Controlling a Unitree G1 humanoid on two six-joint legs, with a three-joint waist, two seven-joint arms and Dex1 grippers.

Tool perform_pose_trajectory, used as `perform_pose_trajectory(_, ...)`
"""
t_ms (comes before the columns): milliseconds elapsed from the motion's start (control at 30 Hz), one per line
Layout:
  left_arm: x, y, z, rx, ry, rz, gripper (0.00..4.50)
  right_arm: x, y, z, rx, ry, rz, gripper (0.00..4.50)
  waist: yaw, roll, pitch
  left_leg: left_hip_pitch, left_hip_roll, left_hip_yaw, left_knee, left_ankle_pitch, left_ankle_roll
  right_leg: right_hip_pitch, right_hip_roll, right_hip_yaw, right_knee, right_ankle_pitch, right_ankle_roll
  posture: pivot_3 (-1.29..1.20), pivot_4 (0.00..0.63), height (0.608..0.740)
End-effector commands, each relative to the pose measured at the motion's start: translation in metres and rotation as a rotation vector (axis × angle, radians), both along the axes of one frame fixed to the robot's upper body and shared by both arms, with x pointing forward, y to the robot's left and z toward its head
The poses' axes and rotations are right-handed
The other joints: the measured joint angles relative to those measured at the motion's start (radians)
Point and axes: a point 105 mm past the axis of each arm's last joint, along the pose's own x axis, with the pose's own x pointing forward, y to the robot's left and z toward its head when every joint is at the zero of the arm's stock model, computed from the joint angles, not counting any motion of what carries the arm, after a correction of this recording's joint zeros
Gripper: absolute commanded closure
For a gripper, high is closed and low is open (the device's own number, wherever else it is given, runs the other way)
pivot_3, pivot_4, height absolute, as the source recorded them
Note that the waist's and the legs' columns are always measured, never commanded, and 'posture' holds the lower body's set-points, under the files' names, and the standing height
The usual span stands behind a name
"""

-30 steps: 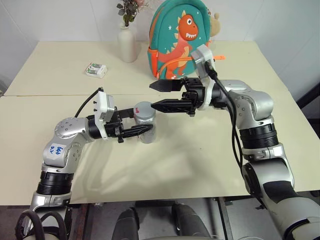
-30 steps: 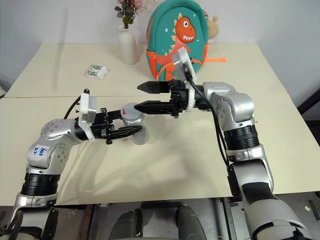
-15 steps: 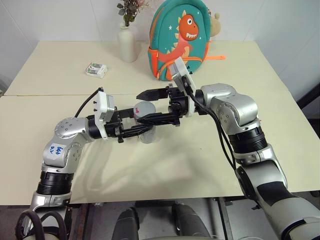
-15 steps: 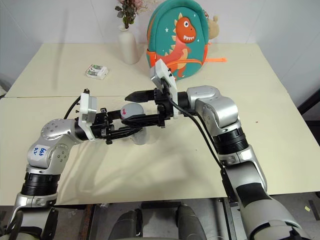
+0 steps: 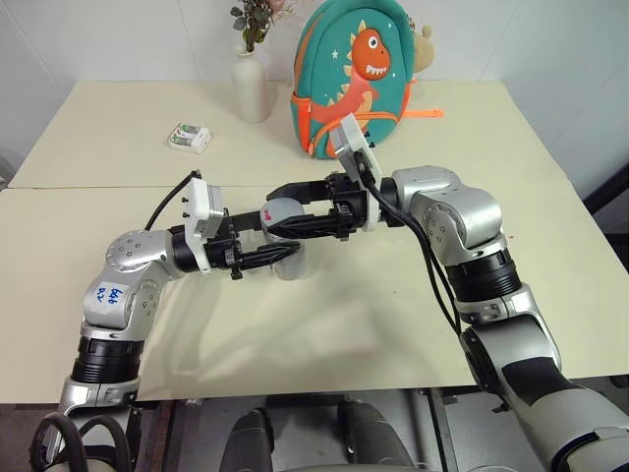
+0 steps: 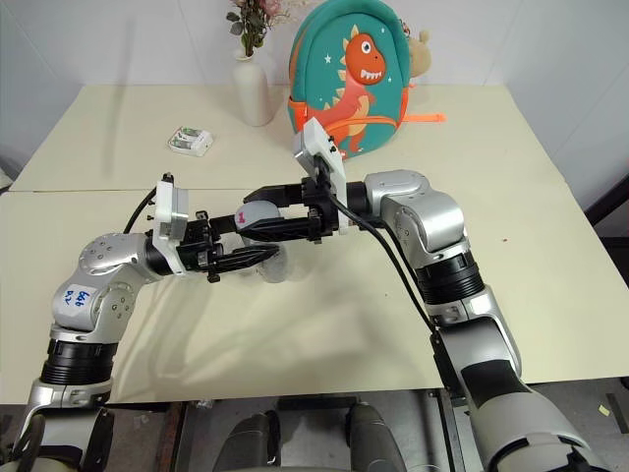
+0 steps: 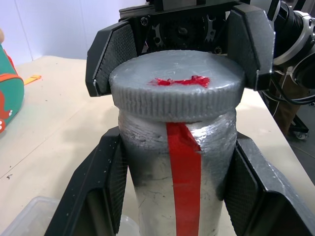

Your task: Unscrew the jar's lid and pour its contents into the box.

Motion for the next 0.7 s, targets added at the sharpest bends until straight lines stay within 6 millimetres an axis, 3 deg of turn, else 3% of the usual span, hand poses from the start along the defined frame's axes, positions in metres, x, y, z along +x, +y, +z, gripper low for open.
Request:
perform_pose_trajectory(33,-0.007,-0.003,0.012,-0.002,-0.06,-0.026,2.22,-0.013,-0.005,0.033,0.147,0.038,0.067,1.92,0.0,0.0,0.0,0.0,0.0,0.0,0.0,0.0,0.0,0.0,0.0,0.0,0.0,0.0,0.0,0.0,0.15,0.74)
perform_pose_trajectory(200,-0.009,-0.002,0.01,0.005,-0.058,-0.024,2.22,-0.024,-0.015,0.059,0.28,0.135,0.138,1.92,0.001,0.0,0.0,0.0,0.0,0.0,0.0,0.0,0.0,0.0,0.0,0.0,0.0,0.0,0.0,0.0,0.15,0.74)
perform_pose_trajectory(333,-0.009,0.0,0.01,0.004,-0.053,-0.012,2.22,-0.007,-0.029,0.06,0.306,0.055,-0.012,1.92,0.0,0.0,0.0,0.0,0.0,0.0,0.0,0.0,0.0,0.0,0.0,0.0,0.0,0.0,0.0,0.0,0.15,0.74)
perform_pose_trajectory(533,-0.011,0.01,0.014,-0.01,-0.04,0.018,2.22,0.04,-0.061,0.006,0.203,-0.058,-0.347,1.92,0.0,0.0,0.0,0.0,0.0,0.0,-0.001,0.0,0.0,0.0,0.0,0.0,-0.002,0.0,0.0,0.0,0.15,0.74)
perform_pose_trajectory(633,-0.012,0.014,0.016,-0.012,-0.035,0.026,2.22,0.052,-0.072,-0.018,0.159,-0.09,-0.439,1.92,-0.002,0.0,0.0,0.0,0.0,0.001,-0.001,0.0,0.0,0.0,0.0,0.001,-0.002,0.0,0.0,0.0,0.15,0.74)
perform_pose_trajectory(700,-0.012,0.015,0.018,-0.014,-0.034,0.03,2.22,0.057,-0.079,-0.044,0.106,-0.111,-0.483,1.92,-0.003,0.0,0.0,0.0,0.0,0.001,-0.001,0.0,0.0,0.0,0.0,0.001,-0.002,0.0,0.0,0.0,0.15,0.74)
